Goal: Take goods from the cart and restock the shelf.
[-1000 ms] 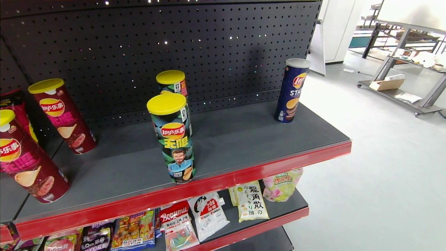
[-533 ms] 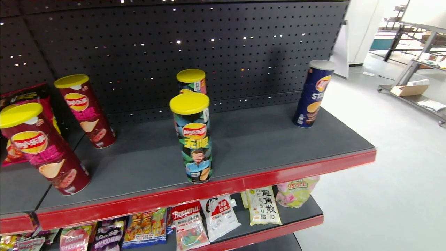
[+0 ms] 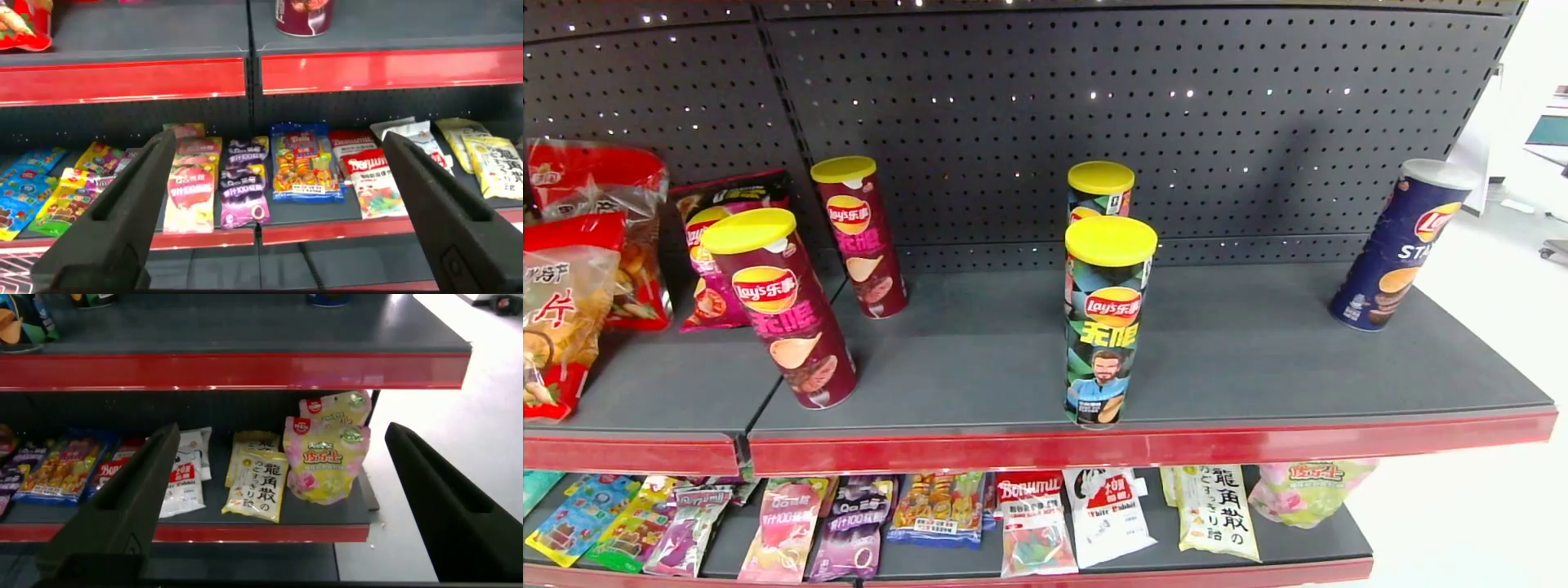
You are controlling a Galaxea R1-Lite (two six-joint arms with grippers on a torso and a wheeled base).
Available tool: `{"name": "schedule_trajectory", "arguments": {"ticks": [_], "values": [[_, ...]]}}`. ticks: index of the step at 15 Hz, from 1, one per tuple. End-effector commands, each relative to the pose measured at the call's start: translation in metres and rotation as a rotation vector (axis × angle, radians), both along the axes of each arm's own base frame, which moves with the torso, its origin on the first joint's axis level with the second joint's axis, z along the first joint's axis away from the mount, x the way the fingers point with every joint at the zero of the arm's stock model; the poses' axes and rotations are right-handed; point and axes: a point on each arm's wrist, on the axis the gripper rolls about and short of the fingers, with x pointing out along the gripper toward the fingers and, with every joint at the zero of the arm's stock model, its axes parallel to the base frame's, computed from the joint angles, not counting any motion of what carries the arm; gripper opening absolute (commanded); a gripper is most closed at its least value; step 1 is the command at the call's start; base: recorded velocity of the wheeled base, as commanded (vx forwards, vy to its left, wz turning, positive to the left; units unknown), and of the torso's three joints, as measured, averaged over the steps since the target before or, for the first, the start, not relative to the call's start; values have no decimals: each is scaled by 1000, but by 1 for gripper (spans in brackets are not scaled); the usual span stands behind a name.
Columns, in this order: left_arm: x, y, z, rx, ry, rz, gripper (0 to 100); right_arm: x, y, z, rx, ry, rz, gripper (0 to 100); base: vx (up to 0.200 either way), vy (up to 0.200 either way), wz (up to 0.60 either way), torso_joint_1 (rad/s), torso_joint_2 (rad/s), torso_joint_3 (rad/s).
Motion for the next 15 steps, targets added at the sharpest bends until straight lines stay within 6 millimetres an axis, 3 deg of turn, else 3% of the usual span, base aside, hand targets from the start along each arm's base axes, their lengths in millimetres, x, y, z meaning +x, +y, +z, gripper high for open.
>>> {"name": "schedule_trajectory", "arguments": {"ticks": [1, 2, 3, 4, 6, 7, 10, 15], "values": [[0, 0, 0, 0, 7, 0, 100, 0, 0, 0, -3, 0, 0, 100, 0, 0, 0, 0, 0, 0], [0, 0, 0, 0, 7, 0, 100, -2, 0, 9, -2, -34, 21, 100, 0, 0, 0, 0, 0, 0], [0, 0, 0, 0, 7, 0, 100, -4, 1, 46, 3, -67, 90, 100, 0, 0, 0, 0, 0, 0], [0, 0, 0, 1, 5, -1, 100, 11, 1, 106, 81, -46, 111, 100, 0, 0, 0, 0, 0, 0], [0, 0, 0, 2, 7, -1, 100, 40, 3, 143, 59, 16, 122, 100, 0, 0, 0, 0, 0, 0], [0, 0, 0, 2, 7, 0, 100, 77, 5, 150, -57, 130, 129, 100, 0, 0, 0, 0, 0, 0], [0, 0, 0, 2, 7, 0, 100, 153, 18, 144, -84, 372, 204, 100, 0, 0, 0, 0, 0, 0], [0, 0, 0, 2, 7, 0, 100, 209, 44, 111, -119, 514, 271, 100, 0, 0, 0, 0, 0, 0]]}}
